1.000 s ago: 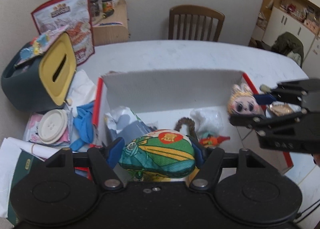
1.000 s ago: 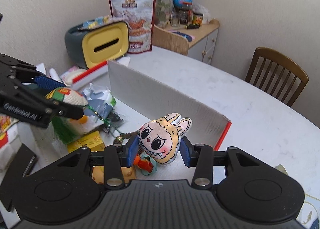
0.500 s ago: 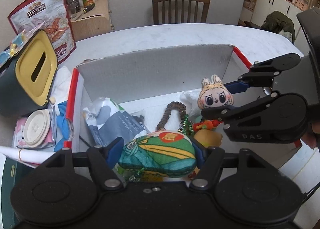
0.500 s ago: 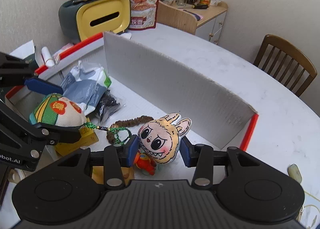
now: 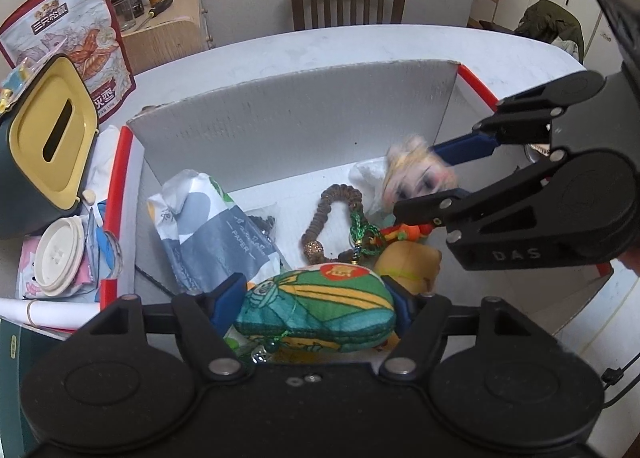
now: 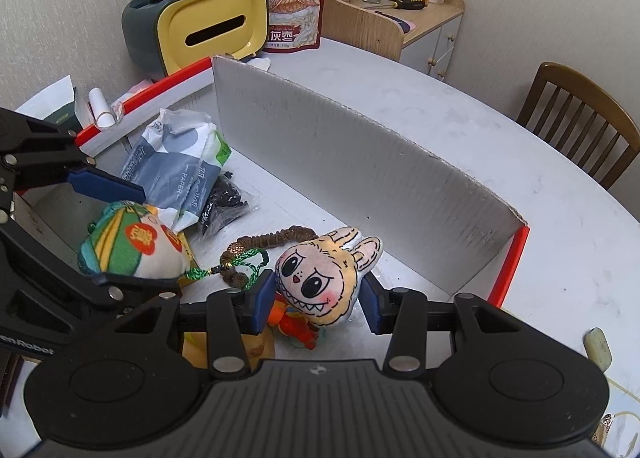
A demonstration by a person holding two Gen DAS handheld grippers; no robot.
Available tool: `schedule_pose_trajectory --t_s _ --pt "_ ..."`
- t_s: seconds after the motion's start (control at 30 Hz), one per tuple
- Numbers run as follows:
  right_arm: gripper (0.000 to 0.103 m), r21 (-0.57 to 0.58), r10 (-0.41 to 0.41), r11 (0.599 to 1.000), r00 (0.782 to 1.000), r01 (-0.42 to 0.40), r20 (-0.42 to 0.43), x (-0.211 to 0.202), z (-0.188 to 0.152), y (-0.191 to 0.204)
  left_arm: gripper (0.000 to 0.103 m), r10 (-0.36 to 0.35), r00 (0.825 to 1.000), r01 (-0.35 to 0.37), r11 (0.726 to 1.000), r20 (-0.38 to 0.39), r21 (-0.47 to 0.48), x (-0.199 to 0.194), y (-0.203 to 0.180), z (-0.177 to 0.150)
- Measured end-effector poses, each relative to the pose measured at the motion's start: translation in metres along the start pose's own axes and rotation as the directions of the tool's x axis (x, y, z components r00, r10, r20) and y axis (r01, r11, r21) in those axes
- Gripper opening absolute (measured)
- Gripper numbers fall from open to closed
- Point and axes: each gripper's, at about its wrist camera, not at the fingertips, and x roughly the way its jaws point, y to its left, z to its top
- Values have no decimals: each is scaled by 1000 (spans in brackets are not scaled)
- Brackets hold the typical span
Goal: Organize objects
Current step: 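Open the left gripper to drop the pouch while the right releases the doll, then withdraw both grippers from the box toward the foil packet and soap bar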
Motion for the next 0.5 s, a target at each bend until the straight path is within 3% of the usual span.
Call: schedule_pose_trajectory --t_s 0.17,0.5 --pt "57 -11 10 1000 1000 -10 13 -8 -1 2 73 3 1000 -3 1000 -14 2 4 -2 -1" --pt "57 9 36 999 998 -36 60 -32 -2 2 81 1 1000 -2 1000 -10 -17 1 -3 -4"
